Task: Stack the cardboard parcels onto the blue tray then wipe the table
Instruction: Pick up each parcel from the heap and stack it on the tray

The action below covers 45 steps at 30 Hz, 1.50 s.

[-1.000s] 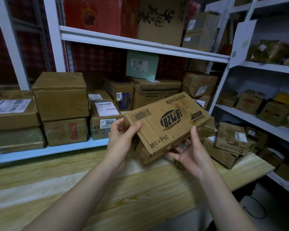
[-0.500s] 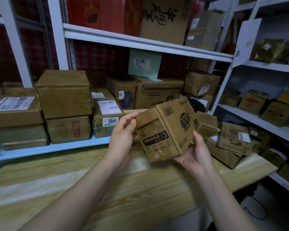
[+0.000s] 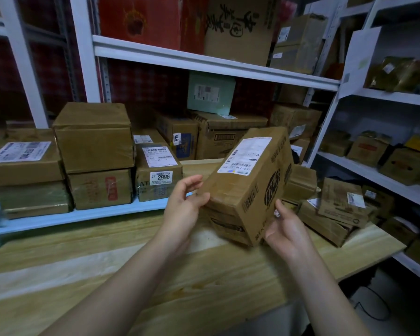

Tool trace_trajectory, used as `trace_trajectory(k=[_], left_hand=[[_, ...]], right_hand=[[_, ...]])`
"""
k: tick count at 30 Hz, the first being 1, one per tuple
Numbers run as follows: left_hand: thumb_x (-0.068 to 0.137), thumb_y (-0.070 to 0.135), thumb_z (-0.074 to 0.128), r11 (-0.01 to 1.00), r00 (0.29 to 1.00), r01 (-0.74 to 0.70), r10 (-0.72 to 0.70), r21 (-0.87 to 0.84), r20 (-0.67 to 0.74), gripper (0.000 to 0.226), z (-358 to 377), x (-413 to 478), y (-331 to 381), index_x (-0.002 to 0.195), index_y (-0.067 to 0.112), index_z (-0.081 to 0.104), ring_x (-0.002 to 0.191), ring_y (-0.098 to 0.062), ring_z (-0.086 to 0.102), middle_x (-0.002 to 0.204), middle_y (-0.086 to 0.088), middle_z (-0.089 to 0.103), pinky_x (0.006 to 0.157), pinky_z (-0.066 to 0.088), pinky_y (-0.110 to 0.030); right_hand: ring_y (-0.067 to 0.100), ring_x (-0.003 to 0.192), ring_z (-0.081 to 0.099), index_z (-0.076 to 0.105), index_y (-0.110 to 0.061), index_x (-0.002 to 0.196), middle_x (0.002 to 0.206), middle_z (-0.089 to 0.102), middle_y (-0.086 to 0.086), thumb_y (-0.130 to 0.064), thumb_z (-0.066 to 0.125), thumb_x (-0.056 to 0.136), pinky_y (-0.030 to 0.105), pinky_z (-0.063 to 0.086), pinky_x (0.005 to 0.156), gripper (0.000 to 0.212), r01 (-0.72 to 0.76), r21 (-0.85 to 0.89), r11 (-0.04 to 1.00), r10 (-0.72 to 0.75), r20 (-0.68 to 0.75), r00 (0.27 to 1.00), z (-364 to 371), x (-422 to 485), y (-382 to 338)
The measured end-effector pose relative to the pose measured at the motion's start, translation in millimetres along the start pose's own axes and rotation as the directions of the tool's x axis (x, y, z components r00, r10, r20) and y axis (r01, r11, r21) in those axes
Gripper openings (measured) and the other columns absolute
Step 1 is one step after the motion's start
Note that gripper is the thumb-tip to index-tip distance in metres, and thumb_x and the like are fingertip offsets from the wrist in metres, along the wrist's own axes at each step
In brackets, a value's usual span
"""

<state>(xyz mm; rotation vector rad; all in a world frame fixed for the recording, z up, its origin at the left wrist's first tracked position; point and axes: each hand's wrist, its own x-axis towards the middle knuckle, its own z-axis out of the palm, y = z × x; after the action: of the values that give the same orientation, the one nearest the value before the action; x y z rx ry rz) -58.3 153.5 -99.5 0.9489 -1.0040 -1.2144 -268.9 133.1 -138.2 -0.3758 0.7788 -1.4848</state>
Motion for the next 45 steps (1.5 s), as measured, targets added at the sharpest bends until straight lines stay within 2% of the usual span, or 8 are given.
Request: trace_trajectory(k=[7,16,21,25,28,38,41,45], left_hand=[[0.082,-0.021,0.049,0.993,1.0,0.005,-0.009,0.121,0.028,0.057,-2,3,-7,0.118,0.022,0.06,0.101,-0.013,0.062,0.12,-0.001,0.064,0.081,0.049,-0.02],[0.096,0.025,0.057,0.988,0.998,0.03,-0.039,0.151,0.057,0.027,4,2,7,0.123,0.025,0.061,0.095,0.002,0.061,0.113,0.01,0.066,0.069,0.047,-0.007],[0.096,0.044,0.051,0.986,0.995,0.026,-0.041,0.165,0.086,0.04,6,2,6,0.125,0.021,0.064,0.11,0.002,0.059,0.117,0.015,0.067,0.108,0.041,-0.035],[0.1,0.035,0.045,0.985,0.991,0.089,-0.102,0.146,0.084,0.033,8,2,3,0.103,0.018,0.073,0.097,-0.007,0.067,0.104,0.005,0.073,0.084,0.053,-0.023],[0.103,0.042,0.036,0.983,0.982,0.146,-0.158,0.107,0.104,0.043,10,-2,6,0.098,0.017,0.071,0.072,-0.003,0.069,0.092,-0.001,0.074,0.054,0.05,-0.017],[0.093,0.06,0.04,0.978,0.971,0.21,-0.208,-0.003,0.121,0.047,8,-3,6,0.091,0.025,0.071,0.087,-0.018,0.063,0.084,0.002,0.073,0.082,0.042,-0.037],[0.094,0.052,0.046,0.976,0.968,0.216,-0.214,-0.002,0.135,0.036,7,-4,7,0.098,0.025,0.07,0.089,-0.017,0.062,0.086,0.004,0.072,0.087,0.041,-0.038],[0.097,0.039,0.048,0.984,0.97,0.176,-0.175,0.011,0.167,0.034,8,-3,10,0.118,0.021,0.066,0.087,-0.012,0.06,0.095,0.004,0.071,0.074,0.042,-0.03]], right_hand=[[0.028,0.128,0.056,0.043,-0.035,0.146,0.137,0.062,0.006,-0.027,0.04,0.105,0.069,0.039,0.101,0.042,0.055,-0.098,0.994,-0.05,0.056,0.997,-1,-1,-3],[0.026,0.126,0.058,0.061,-0.027,0.119,0.128,0.068,0.01,0.0,0.048,0.098,0.05,0.036,0.115,0.037,0.227,-0.082,0.97,-0.208,0.189,0.96,19,-27,-13],[0.02,0.122,0.061,0.058,-0.021,0.132,0.119,0.073,0.002,0.007,0.045,0.097,0.034,0.046,0.1,0.047,0.315,-0.191,0.93,-0.279,0.192,0.941,25,-29,-16],[0.027,0.109,0.06,0.067,-0.022,0.114,0.107,0.073,0.004,0.001,0.048,0.097,0.046,0.04,0.103,0.034,0.307,-0.242,0.92,-0.29,0.106,0.951,21,-26,-20],[0.03,0.1,0.064,0.068,-0.018,0.108,0.1,0.073,0.01,-0.009,0.053,0.098,0.044,0.055,0.082,0.02,0.26,-0.247,0.933,-0.25,0.071,0.966,17,-27,-21],[0.029,0.106,0.066,0.05,-0.01,0.143,0.115,0.071,0.015,-0.008,0.056,0.092,0.044,0.056,0.086,0.051,0.244,-0.122,0.962,-0.229,0.124,0.966,21,-34,-20],[0.029,0.101,0.068,0.068,-0.01,0.117,0.11,0.072,0.015,-0.016,0.05,0.102,0.045,0.055,0.082,0.024,0.216,-0.117,0.969,-0.205,0.103,0.973,18,-34,-19],[0.024,0.073,0.074,0.073,-0.013,0.081,0.086,0.076,0.013,-0.031,0.048,0.104,0.041,0.056,0.065,0.039,0.115,-0.107,0.988,-0.108,0.073,0.991,14,-37,-18]])
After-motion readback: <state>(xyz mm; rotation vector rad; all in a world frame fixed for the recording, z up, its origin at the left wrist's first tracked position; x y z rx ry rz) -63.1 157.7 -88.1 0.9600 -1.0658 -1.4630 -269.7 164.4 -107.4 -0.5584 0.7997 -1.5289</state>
